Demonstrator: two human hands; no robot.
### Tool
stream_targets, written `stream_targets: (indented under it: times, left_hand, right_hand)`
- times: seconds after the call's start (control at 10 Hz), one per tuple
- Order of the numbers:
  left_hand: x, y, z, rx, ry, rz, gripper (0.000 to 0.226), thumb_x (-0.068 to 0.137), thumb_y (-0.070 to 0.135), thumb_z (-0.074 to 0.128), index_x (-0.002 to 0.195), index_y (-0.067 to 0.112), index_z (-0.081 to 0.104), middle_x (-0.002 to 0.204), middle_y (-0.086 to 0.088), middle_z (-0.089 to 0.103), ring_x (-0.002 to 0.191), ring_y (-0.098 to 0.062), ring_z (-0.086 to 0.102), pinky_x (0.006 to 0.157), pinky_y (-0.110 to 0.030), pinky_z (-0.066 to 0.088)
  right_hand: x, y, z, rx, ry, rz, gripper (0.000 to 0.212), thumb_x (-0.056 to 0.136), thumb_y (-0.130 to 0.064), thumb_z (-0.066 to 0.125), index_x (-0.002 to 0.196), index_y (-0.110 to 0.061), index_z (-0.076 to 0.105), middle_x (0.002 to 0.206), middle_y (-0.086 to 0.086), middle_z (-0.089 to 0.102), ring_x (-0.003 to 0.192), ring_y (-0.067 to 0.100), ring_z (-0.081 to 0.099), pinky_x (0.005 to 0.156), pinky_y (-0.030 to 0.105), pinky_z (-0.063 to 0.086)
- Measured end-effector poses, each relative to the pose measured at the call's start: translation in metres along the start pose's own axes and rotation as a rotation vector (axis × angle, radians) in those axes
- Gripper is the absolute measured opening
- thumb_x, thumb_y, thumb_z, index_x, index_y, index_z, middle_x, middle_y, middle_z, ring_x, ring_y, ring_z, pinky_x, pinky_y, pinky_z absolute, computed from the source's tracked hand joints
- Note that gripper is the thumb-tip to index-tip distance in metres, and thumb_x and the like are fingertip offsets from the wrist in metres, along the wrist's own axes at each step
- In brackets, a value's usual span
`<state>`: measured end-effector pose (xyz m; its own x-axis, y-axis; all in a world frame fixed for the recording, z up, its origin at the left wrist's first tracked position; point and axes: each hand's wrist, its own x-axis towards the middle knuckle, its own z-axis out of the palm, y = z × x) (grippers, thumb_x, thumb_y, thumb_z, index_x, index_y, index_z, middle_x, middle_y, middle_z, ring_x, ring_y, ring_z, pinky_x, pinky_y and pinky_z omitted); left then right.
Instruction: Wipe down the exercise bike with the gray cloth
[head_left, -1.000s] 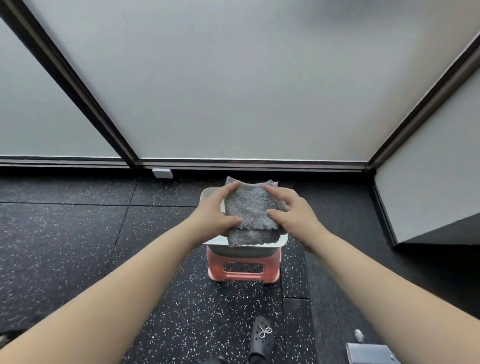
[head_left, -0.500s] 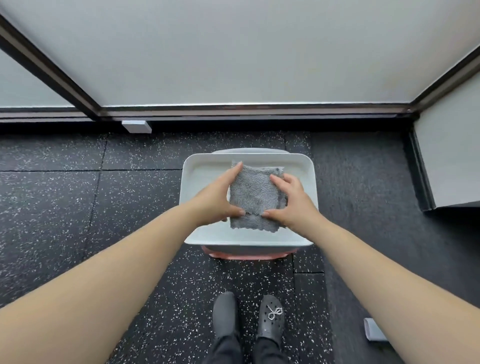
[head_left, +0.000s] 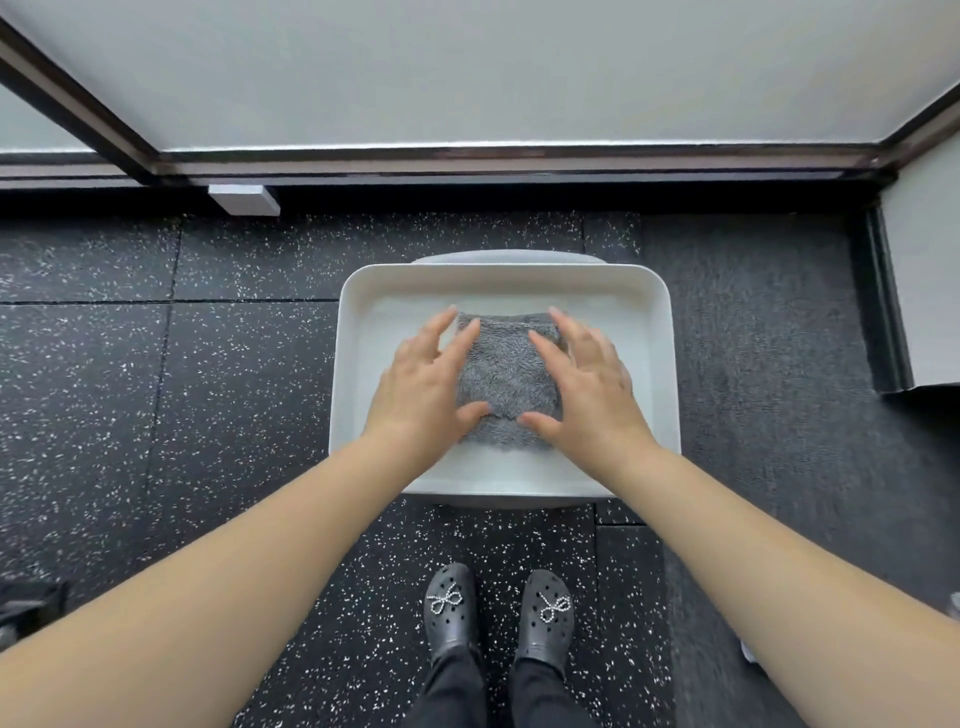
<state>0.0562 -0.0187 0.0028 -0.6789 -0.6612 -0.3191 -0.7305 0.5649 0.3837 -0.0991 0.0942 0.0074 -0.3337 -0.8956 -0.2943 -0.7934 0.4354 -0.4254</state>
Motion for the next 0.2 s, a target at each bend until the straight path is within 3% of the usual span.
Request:
stream_targets:
  times: [0.1, 0.2]
  left_hand:
    - [0.0007, -0.0026, 0.0092, 0.216, -0.118, 0.070, 0.102, 0.074, 0.059, 0.062, 0.148, 0.031, -0.003, 0.158, 0.009, -0.009, 0.145, -0.022, 0.005, 0.116, -0.048, 0.014]
    - [0.0012, -0.0036, 0.0093, 0.256, -0.189, 0.006, 0.106, 0.074, 0.063, 0.060, 0.147, 0.030, -0.009, 0.157, 0.010, -0.014, 0.145, -0.021, -0.006, 0.116, -0.053, 0.006]
  right_hand:
    - [0.0057, 0.0007, 0.0072, -0.134, -0.136, -0.002, 0.106, 0.073, -0.058, 0.066, 0.151, -0.028, 0.000, 0.160, -0.007, -0.014, 0.148, 0.020, -0.011, 0.119, 0.045, -0.003]
    - [0.0084, 0.0073, 0.0063, -0.156, -0.190, 0.057, 0.113, 0.070, -0.063, 0.066, 0.150, -0.033, -0.008, 0.159, -0.007, -0.020, 0.148, 0.021, -0.013, 0.119, 0.048, -0.003]
